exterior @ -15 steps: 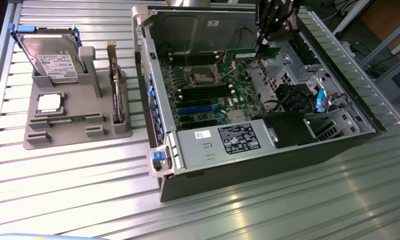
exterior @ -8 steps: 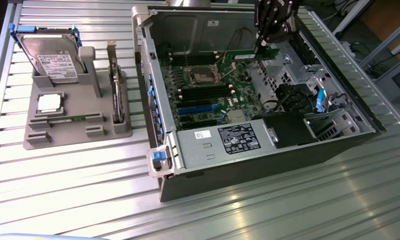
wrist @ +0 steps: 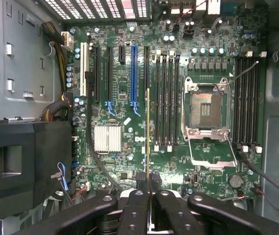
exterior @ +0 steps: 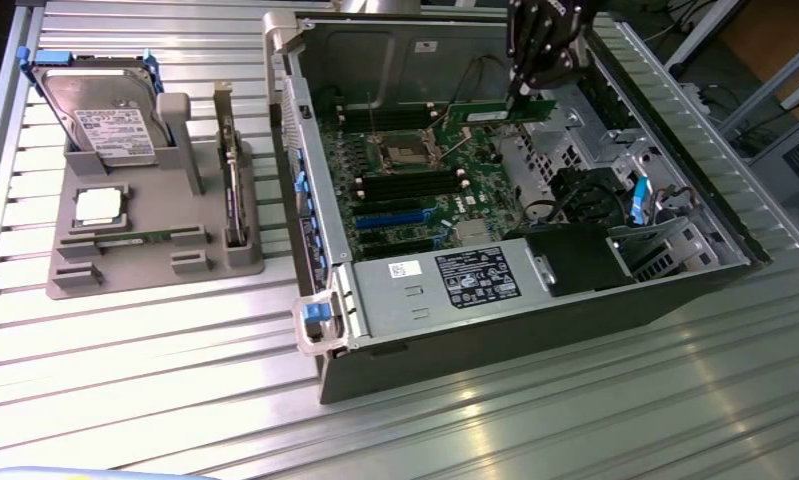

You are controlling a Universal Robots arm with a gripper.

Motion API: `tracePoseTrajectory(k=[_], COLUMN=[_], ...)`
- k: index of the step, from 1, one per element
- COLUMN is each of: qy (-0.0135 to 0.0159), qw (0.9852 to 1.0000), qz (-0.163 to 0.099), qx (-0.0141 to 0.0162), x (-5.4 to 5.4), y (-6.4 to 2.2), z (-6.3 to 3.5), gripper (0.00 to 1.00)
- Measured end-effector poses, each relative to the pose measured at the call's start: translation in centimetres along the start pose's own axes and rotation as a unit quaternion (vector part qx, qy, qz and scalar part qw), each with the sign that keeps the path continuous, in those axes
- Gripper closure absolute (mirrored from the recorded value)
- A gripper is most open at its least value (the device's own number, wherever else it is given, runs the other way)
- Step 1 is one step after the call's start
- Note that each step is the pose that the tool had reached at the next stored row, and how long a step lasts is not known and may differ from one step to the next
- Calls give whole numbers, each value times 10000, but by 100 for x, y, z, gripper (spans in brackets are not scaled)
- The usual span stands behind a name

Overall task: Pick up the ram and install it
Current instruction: 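Insert the ram into the slot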

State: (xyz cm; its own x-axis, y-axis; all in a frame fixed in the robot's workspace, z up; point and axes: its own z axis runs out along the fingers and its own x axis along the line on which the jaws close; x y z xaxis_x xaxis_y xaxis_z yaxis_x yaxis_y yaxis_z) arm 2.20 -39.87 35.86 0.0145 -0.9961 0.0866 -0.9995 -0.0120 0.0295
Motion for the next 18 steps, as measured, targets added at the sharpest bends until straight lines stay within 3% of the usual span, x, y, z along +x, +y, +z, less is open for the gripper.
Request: tracePoseTrajectory(k=[18], qy=[0], qw=[10000], qz=[0], qx=[0], x=[-8], y=[1], z=[86], gripper=[88])
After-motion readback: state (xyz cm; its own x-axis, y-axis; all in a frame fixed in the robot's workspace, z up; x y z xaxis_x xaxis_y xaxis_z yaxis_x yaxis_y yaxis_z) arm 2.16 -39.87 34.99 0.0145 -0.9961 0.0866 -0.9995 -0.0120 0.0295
